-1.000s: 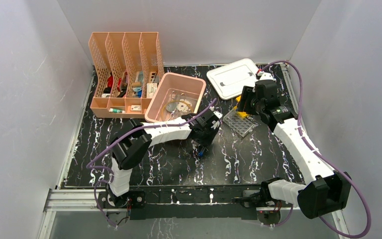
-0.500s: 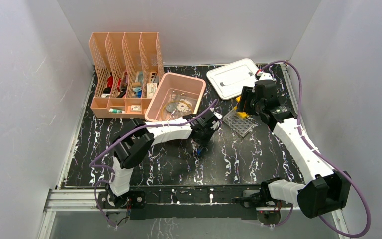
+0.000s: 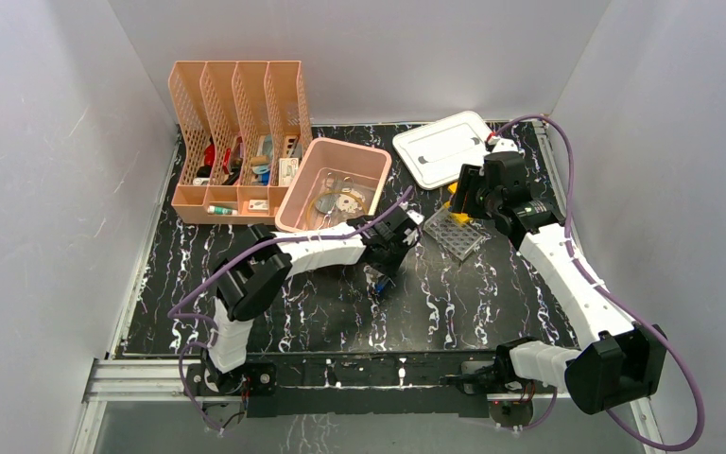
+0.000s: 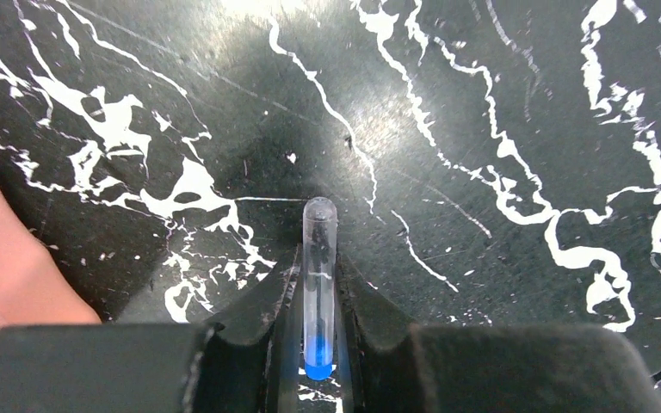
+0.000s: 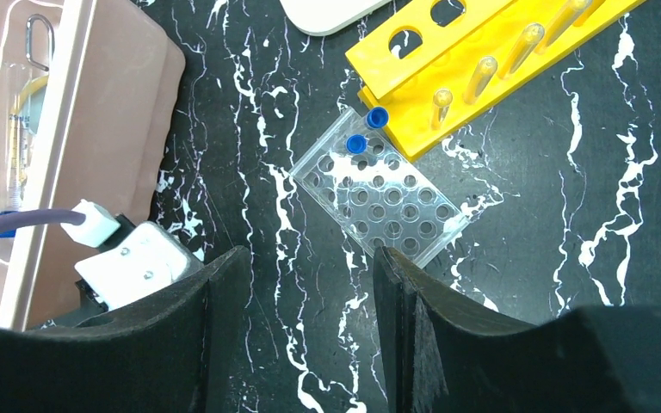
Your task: Organize the chemistry lab equipment
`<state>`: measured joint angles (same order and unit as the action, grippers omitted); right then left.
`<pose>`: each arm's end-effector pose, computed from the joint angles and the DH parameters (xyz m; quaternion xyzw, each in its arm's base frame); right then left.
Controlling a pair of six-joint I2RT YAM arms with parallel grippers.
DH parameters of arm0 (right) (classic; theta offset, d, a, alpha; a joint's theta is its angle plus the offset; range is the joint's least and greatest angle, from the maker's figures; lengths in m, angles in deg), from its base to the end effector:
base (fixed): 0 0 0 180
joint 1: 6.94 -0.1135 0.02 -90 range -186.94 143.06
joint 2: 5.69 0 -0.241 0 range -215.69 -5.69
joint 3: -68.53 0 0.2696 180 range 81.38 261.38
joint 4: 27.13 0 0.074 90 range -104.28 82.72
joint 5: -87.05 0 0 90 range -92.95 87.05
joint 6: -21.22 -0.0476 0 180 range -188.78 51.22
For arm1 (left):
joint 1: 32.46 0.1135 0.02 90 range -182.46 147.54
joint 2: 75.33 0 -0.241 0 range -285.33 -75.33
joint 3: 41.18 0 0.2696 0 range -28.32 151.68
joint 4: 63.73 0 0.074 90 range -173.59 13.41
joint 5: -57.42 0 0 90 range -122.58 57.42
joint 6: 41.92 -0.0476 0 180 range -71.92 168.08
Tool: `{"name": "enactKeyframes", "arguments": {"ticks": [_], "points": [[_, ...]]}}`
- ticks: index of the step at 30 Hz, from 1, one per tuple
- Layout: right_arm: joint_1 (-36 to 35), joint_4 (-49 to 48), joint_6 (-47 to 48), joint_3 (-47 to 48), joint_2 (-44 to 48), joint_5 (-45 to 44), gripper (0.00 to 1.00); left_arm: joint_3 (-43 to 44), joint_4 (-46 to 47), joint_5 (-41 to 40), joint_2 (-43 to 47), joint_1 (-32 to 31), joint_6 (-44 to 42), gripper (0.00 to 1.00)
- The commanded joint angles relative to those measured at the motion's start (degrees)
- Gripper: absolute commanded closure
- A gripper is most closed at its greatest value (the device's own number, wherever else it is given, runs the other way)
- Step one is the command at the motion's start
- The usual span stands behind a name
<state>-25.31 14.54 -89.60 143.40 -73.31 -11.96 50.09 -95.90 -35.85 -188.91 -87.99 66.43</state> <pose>0.2828 0.0861 0.3020 0.0555 0.8809 0.0904 0.4612 0.2492 -0.3583 0.1331 0.2952 0.9051 -0.1615 0.2600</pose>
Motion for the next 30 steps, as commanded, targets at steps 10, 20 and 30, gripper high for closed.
{"name": "enactKeyframes", "arguments": {"ticks": [10, 20, 30], "points": [[1.3, -7.8, -2.3, -0.3, 2.4, 5.2, 0.33, 10.7, 6.9, -3.3, 11.7, 2.2, 1.0, 0.99], [2.1, -23.0, -1.3, -8.8, 12.0, 26.1, 0.23, 4.3, 18.2, 9.5, 20.5, 16.0, 12.8, 1.0], [2.2, -32.9, -3.9, -10.0, 9.2, 43.3, 0.13, 0.7, 31.1, 21.3, 21.9, 16.7, 22.1, 0.99]]}}
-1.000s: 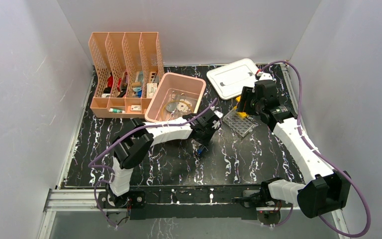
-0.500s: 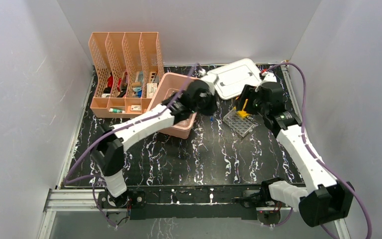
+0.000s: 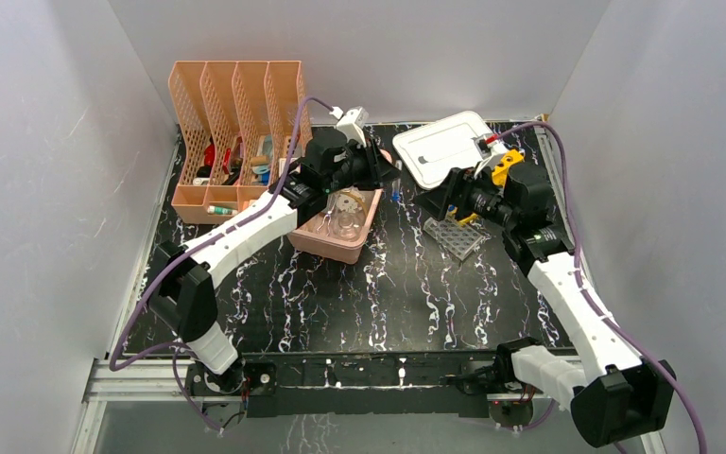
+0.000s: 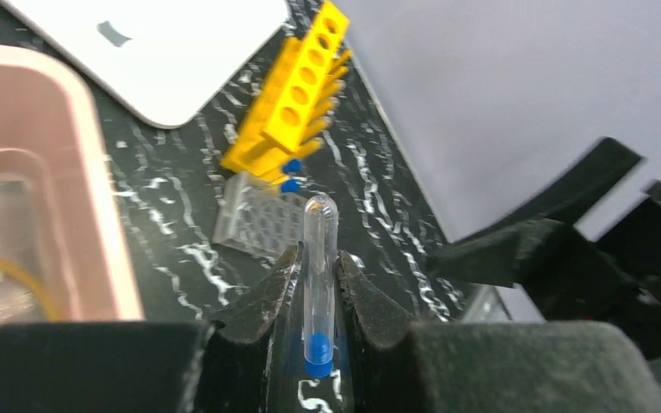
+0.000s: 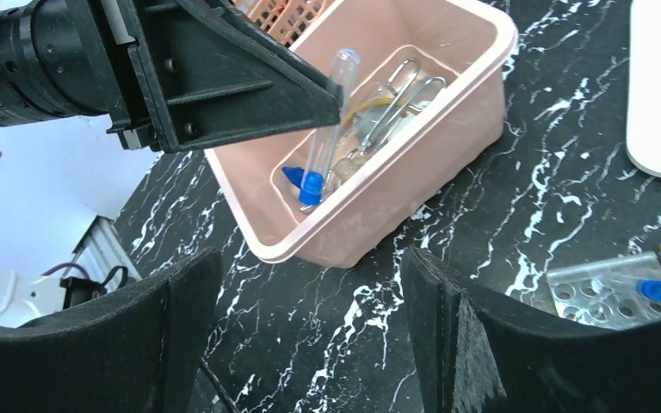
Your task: Organize the chemistry lab equipment
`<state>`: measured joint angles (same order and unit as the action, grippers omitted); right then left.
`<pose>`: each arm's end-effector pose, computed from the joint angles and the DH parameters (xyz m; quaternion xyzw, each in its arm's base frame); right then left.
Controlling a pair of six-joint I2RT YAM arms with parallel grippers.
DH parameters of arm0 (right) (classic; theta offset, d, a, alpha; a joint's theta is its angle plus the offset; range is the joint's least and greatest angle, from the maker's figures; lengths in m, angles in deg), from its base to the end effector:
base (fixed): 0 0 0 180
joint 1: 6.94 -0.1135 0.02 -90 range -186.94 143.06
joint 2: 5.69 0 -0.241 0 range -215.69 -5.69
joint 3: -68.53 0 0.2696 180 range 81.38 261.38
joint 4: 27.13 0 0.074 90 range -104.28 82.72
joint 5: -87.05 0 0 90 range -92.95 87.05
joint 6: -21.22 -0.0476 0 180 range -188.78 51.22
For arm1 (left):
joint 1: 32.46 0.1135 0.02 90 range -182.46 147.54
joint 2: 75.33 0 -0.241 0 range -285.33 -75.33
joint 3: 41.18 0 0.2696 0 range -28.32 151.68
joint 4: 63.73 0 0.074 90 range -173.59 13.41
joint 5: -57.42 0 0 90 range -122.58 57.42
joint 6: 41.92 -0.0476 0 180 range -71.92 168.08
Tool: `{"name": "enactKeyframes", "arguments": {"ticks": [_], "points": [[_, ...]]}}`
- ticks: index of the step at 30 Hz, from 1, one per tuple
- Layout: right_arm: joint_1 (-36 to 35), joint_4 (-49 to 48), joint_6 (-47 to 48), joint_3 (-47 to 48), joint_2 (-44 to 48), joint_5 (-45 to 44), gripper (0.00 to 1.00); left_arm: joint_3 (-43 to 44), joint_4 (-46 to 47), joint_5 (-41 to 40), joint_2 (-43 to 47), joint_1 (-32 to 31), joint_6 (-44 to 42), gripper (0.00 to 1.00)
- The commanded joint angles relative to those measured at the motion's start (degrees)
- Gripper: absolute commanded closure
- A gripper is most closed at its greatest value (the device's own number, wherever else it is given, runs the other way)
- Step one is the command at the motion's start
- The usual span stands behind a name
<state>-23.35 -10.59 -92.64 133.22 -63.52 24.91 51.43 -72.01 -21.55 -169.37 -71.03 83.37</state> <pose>0.2563 0.0987 0.3302 -0.1067 0.7503 0.3882 0.5244 0.3270 -0.2724 0.3268 0.0837 0.7588 -0.4443 0.4688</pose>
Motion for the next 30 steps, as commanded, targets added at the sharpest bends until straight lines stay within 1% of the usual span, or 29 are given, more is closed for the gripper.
{"name": "enactKeyframes", "arguments": {"ticks": [1, 13, 16, 23, 30], "points": [[0.1, -7.7, -0.7, 0.5, -1.3, 6.4, 0.13, -0.6, 7.6, 7.6, 2.3, -0.3, 5.6, 0.99], [0.1, -10.6, -2.9, 0.7, -3.8, 9.1, 0.16, -2.6, 13.7, 12.1, 3.7, -0.3, 9.3, 0.98], [0.1, -13.0, -4.9, 0.5, -4.6, 10.1, 0.16, -3.0, 14.2, 13.1, 3.8, -0.3, 9.8, 0.97], [0.1, -14.7, -6.2, 1.0, -6.7, 10.4, 0.2, -4.8, 19.2, 15.5, 4.9, -0.3, 12.8, 0.95], [0.1, -16.4, -7.8, 1.3, -7.6, 11.7, 0.29, -5.7, 21.6, 15.6, 5.2, -0.3, 13.7, 0.95]]}}
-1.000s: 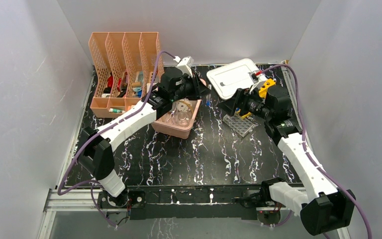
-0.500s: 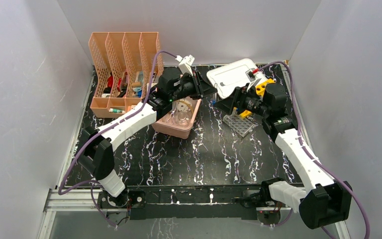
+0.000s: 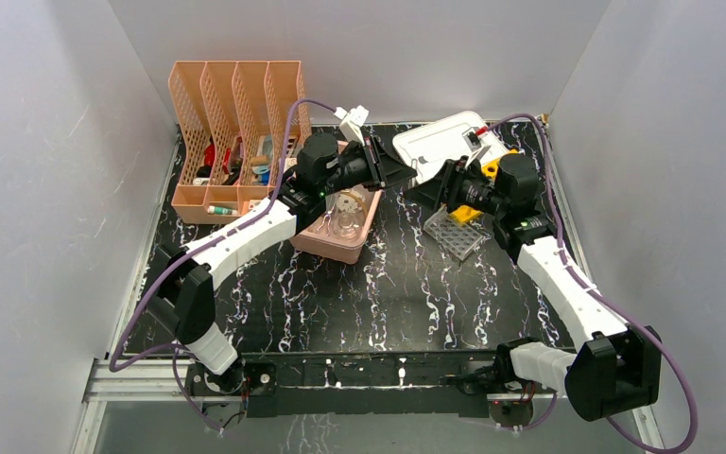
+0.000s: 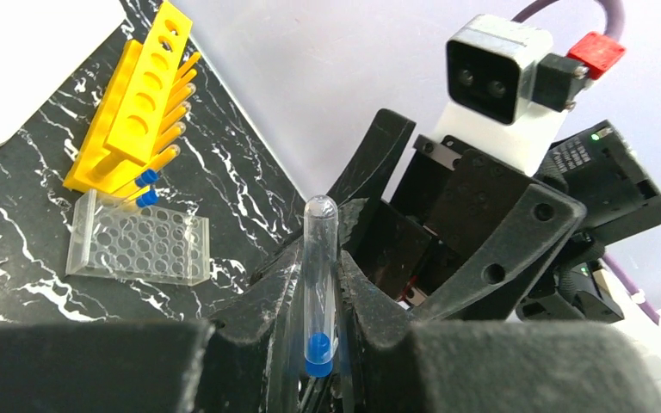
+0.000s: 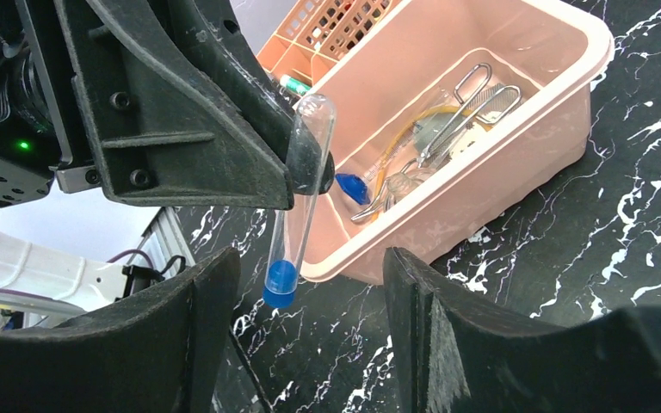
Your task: Organize the chemistry lab equipment
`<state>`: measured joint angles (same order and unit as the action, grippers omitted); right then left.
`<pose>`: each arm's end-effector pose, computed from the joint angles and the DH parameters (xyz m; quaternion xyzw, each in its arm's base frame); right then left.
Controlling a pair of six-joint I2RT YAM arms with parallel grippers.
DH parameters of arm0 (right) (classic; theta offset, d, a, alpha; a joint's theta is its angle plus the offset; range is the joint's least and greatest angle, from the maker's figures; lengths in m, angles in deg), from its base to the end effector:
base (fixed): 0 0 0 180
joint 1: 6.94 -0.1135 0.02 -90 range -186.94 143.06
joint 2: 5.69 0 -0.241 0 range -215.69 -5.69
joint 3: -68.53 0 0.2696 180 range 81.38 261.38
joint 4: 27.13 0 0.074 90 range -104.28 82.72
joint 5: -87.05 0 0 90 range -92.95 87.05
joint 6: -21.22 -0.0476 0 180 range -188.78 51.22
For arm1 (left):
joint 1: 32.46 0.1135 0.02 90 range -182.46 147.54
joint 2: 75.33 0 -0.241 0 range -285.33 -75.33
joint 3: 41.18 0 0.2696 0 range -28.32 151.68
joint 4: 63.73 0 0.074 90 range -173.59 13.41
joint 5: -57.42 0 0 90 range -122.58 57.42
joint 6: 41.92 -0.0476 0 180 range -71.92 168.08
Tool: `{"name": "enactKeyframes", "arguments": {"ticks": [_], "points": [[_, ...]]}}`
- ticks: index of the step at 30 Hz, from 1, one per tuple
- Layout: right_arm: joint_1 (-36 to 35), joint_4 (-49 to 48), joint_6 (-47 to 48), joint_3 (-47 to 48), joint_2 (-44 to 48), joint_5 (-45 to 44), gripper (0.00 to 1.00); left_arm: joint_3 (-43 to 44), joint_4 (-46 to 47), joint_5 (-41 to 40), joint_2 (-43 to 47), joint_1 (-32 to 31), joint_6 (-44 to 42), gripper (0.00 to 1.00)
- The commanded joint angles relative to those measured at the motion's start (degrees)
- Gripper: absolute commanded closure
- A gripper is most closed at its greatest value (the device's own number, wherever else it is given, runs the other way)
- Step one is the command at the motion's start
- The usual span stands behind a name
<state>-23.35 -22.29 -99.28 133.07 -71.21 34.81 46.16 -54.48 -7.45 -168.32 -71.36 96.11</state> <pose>0.2803 0.1129 0.3169 -0.1291 0.7235 0.4727 0.4862 0.3124 -0.2780 0.3350 0.1049 0.6787 -0.5975 0.4140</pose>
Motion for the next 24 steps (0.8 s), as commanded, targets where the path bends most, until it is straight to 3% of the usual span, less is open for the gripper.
{"name": "enactKeyframes", "arguments": {"ticks": [1, 3, 10, 18, 24], "points": [[0.1, -4.7, -1.2, 1.4, 0.1, 1.8, 0.29, -0.2, 4.0, 1.5, 4.1, 0.0, 0.9, 0.95], [0.1, -4.7, -1.2, 1.2, 0.2, 1.9, 0.33, 0.1, 3.7, 1.5, 4.0, 0.0, 0.6, 0.95], [0.1, -5.7, -2.1, 1.1, 0.2, 2.4, 0.6, -0.2, 4.2, 1.8, 3.7, 0.0, 0.8, 0.95], [0.1, -6.7, -2.9, 0.8, 0.0, 4.1, 0.81, -0.6, 4.1, 2.1, 3.8, 0.0, 0.8, 0.94], [0.1, -5.6, -3.2, 1.2, 0.6, 4.2, 0.87, -0.1, 2.6, 5.6, 4.0, 1.6, 0.3, 0.79]]}}
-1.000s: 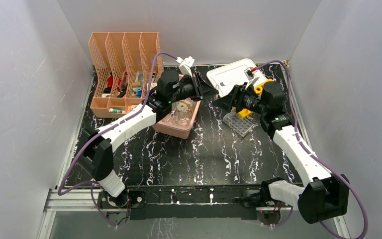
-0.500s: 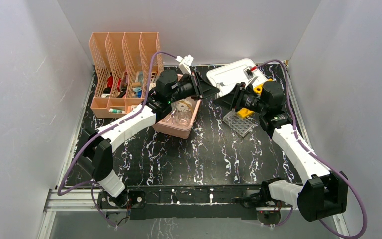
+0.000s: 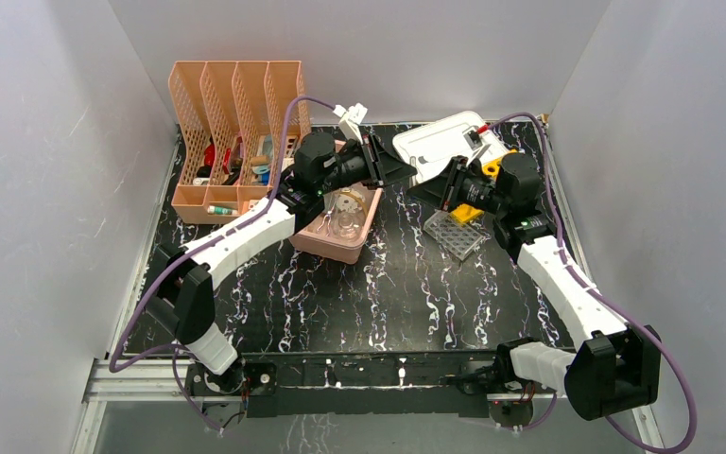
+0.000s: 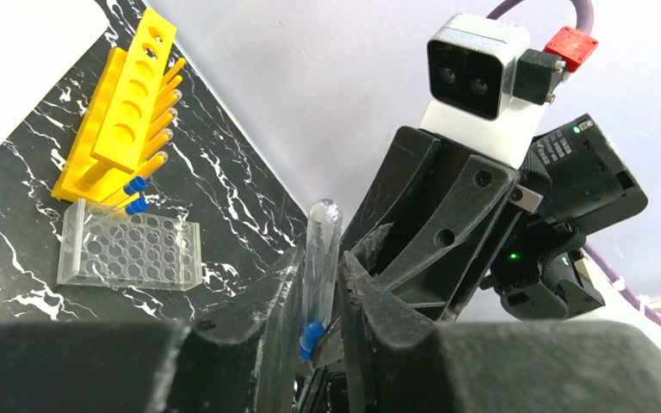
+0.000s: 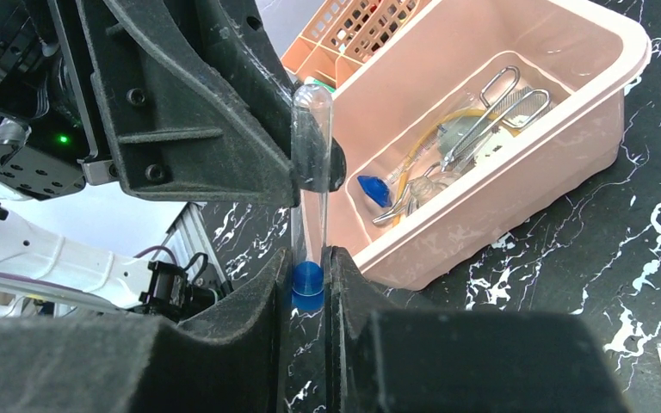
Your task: Organize the chemistry lab equipment
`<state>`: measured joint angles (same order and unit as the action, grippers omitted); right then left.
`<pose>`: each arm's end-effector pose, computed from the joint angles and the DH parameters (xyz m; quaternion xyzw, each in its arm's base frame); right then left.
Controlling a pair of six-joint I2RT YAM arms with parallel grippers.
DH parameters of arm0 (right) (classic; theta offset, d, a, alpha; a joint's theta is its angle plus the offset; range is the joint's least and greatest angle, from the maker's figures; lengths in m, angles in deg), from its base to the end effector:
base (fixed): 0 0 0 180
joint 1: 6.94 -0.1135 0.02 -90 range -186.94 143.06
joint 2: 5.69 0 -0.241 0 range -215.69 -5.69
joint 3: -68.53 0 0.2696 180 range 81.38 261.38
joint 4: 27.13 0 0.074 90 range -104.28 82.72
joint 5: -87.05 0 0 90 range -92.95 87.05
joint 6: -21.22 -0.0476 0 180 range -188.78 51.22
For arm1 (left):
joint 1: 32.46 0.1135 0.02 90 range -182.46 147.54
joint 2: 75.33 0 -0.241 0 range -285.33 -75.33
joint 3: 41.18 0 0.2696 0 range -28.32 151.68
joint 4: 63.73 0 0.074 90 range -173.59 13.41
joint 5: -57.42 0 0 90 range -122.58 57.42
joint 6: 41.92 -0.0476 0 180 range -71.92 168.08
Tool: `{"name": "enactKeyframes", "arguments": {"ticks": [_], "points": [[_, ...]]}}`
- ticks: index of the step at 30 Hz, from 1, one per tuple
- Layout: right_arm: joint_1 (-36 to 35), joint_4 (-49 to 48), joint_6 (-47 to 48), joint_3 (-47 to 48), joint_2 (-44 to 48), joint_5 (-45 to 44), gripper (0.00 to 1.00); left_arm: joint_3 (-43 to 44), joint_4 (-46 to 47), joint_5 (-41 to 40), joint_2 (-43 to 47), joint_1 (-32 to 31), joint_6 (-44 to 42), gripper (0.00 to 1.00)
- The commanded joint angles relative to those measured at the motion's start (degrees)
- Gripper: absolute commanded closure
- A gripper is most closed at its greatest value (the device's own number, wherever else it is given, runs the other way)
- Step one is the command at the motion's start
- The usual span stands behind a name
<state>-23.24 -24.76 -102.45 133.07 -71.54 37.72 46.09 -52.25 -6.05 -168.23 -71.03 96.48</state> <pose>0.2800 0.1142 0.3202 -0.1317 0.7120 0.5007 0.4743 0.3124 -0.2763 0.3396 0.1138 0.6644 -0.6087 0.4184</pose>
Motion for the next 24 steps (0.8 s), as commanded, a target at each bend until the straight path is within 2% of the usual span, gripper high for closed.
{"name": "enactKeyframes", "arguments": {"ticks": [1, 3, 6, 10, 14, 17, 21, 23, 24], "points": [[0.0, -2.8, 0.1, 1.3, 1.1, 1.4, 0.88, 0.1, 0.2, 5.3, 3.9, 1.8, -0.1, 0.76], [0.0, -2.2, 0.2, 1.4, 1.3, 1.8, 0.88, 0.8, -0.9, 7.6, 3.8, 2.7, -0.7, 0.68], [0.0, -1.0, 0.5, 2.0, 1.6, 3.2, 0.89, 2.0, -4.1, 10.7, 3.9, 4.7, -3.1, 0.63], [0.0, 3.8, 3.3, 3.8, 0.9, 7.2, 0.89, 2.9, -4.9, 16.9, 4.4, 7.8, -4.5, 0.61], [0.0, 8.6, 5.9, 4.6, 0.5, 11.6, 0.9, 5.1, -4.4, 27.1, 3.8, 9.2, -5.9, 0.57], [-0.1, 9.9, 6.3, 4.2, 1.1, 13.4, 0.91, 4.5, 5.3, 36.6, 1.5, 9.2, 0.9, 0.56], [-0.1, 13.0, 7.7, 4.7, 0.8, 15.9, 0.9, 1.0, 30.3, 44.2, -1.0, 9.3, 17.7, 0.56], [-0.2, 14.7, 8.7, 5.3, 0.7, 16.2, 0.9, 0.6, 35.1, 47.0, -1.9, 9.1, 20.8, 0.56], [-0.2, 15.5, 9.5, 5.6, 0.6, 16.5, 0.9, 0.4, 34.2, 47.9, -1.9, 9.1, 20.4, 0.58]]}}
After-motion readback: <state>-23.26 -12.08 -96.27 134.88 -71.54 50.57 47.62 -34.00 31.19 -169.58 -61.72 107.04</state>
